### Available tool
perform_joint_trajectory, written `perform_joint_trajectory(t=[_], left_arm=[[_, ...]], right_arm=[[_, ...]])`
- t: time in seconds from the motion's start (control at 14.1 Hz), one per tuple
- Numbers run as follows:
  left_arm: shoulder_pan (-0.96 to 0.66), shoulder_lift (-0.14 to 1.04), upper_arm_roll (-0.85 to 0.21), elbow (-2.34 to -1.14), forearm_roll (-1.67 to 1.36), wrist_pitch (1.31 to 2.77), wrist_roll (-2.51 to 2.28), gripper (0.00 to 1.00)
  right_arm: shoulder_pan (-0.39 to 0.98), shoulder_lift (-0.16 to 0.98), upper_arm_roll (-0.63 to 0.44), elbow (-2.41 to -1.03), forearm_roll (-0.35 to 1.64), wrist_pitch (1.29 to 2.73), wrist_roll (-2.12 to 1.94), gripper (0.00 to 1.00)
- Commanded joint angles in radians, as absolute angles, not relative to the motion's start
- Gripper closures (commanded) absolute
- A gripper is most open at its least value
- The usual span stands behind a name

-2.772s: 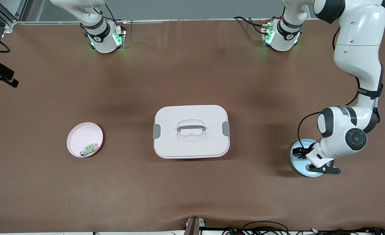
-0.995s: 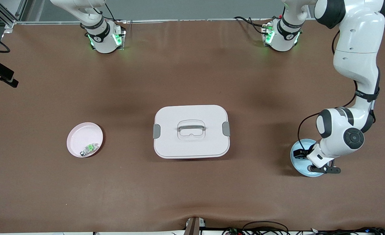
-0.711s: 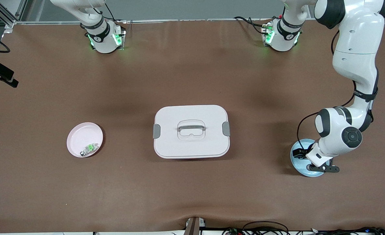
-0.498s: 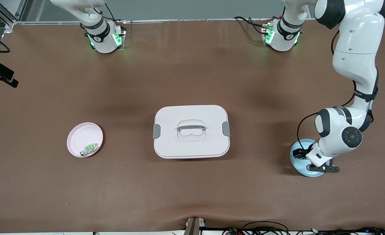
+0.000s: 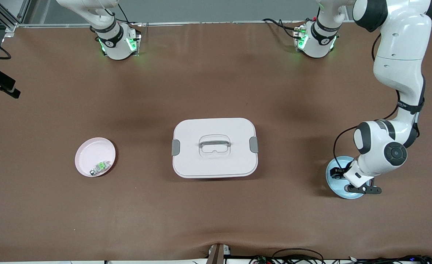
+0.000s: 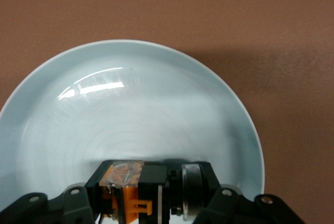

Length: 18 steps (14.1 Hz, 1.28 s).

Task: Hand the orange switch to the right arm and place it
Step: 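Close the left gripper on the orange switch and lift it, then carry the orange switch over the white box while the right gripper approaches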

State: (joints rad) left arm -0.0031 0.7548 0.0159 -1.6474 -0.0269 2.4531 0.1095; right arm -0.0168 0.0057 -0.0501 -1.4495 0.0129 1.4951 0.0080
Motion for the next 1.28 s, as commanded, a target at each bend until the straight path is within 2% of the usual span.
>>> perform_joint_trajectory(t=[0.0,0.21,0.36,0.71,1.0,1.21], left_arm=[[-0.002,0.724,0.011,-1.661,-0.051,2.448,0.103,0.71],[-0.002,0.686,0.011,-1.658,-0.054,2.403,0.097,0.70],[-0.002,0.654,0.012,-1.652,-0.055,2.341,0.065,0.64],[-0.009,0.566,0.009,-1.654,-0.055,2.244,-0.182,0.64],[-0.009,0.499,-0.052,-1.652,-0.070,2.201,-0.629,0.64],[-0.008,0.473,-0.095,-1.651,-0.086,2.201,-0.794,0.66]], right_arm=[[-0.025,0.002,-0.048,-1.447,0.014,1.497,0.012,0.00],[-0.032,0.005,-0.048,-1.447,0.014,1.502,0.011,0.00],[-0.031,0.012,-0.048,-1.447,0.017,1.532,0.011,0.00],[-0.028,0.038,-0.046,-1.448,0.023,1.569,0.014,0.00],[-0.023,0.061,-0.046,-1.448,0.017,1.577,0.020,0.00],[-0.018,0.098,-0.043,-1.456,0.021,1.577,0.018,0.00]])
